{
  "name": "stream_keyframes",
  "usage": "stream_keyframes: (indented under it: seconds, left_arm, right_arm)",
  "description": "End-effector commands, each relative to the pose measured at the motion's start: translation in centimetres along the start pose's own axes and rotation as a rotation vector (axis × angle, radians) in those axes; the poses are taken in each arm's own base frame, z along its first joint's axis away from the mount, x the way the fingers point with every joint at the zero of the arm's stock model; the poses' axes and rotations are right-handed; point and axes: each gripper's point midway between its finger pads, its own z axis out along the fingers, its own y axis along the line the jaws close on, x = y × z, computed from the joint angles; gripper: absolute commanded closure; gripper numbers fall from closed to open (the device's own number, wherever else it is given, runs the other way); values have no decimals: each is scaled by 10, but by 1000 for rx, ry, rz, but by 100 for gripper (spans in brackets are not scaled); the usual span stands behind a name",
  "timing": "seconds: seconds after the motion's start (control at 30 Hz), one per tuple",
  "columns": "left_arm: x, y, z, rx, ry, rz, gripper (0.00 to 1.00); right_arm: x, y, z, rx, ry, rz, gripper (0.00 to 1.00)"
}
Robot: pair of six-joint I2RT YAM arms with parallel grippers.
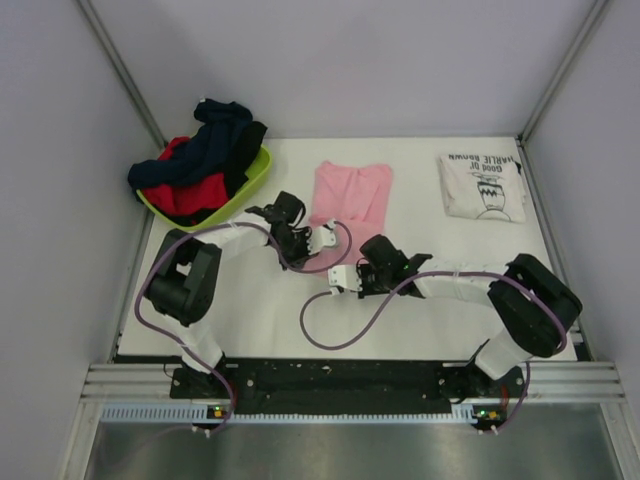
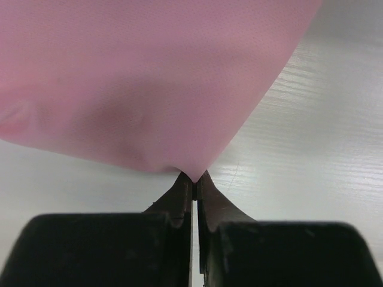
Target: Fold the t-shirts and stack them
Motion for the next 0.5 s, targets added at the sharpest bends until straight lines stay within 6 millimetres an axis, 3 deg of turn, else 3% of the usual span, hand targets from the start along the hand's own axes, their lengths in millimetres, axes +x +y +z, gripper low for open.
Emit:
stream_keyframes:
  seconds: [0.0, 0.13, 0.3, 0.47]
  left_arm:
    - [1, -17, -2, 38, 2, -28, 100]
    - [-3, -39, -21, 82, -16, -94, 100]
    - [-18, -89, -46, 223, -127, -154, 100]
    - [1, -125, -81, 263, -50, -161, 100]
  right_arm:
    - [-4, -10, -18, 50, 15, 45, 100]
    - [-19, -5, -43, 39, -30, 89, 100]
    - [-33, 28, -72, -7, -33, 33, 100]
    - [-47, 60, -106, -71, -55, 61, 100]
